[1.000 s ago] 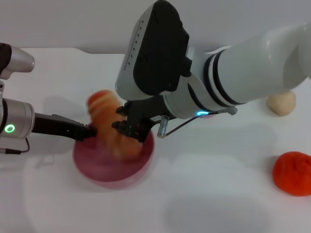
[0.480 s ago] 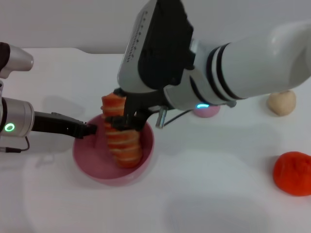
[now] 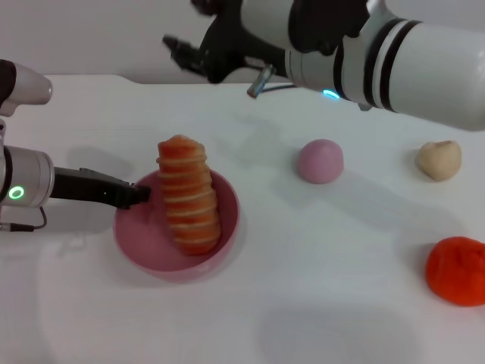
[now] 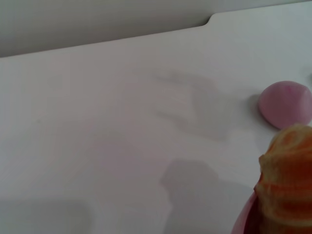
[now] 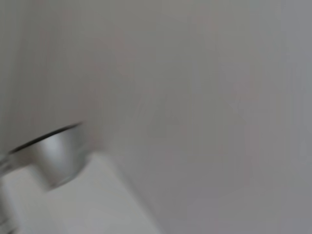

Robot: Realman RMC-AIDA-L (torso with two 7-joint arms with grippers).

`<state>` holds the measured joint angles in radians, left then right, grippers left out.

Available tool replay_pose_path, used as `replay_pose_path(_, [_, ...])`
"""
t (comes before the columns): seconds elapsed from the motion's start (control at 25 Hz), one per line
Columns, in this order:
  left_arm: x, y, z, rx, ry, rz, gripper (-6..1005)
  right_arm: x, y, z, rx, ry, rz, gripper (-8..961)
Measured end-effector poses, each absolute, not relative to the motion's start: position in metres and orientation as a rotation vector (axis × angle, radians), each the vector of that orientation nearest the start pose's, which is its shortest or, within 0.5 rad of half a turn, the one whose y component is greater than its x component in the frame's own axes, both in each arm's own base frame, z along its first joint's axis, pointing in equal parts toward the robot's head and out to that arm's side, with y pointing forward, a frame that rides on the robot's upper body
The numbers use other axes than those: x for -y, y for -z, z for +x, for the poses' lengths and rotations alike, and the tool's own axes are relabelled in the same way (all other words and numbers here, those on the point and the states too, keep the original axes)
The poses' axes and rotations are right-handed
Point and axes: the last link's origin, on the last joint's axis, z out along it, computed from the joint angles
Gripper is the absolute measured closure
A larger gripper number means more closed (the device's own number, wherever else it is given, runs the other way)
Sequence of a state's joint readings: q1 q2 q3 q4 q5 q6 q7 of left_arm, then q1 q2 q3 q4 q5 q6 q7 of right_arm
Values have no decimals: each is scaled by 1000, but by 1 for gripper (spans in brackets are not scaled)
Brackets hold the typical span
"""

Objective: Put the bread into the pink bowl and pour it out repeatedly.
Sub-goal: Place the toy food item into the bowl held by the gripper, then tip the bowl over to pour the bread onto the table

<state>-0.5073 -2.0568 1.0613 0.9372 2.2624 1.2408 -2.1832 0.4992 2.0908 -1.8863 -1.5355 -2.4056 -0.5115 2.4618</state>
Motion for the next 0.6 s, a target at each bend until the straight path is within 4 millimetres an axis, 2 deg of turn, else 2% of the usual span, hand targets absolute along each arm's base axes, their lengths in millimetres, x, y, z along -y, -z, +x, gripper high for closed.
replay_pose_path(0.2, [-368, -4, -270, 1172, 100, -2470, 950, -376, 50, 46, -111, -583, -2217, 376])
replay_pose_path(0.4, [-371, -1, -268, 1141, 88, -2466, 950, -378, 53, 56, -113, -781, -1984, 376])
replay_pose_path(0.52, [-373, -1, -266, 1120, 82, -2467, 950, -384, 53, 73, -179, -883, -1873, 376])
replay_pose_path(0.56, [-379, 0, -262, 1031, 66, -2471, 950, -386, 51, 79, -220, -924, -1844, 376])
replay_pose_path(0.6, [-380, 0, -262, 1016, 65, -2471, 950, -386, 51, 79, -220, -924, -1844, 376])
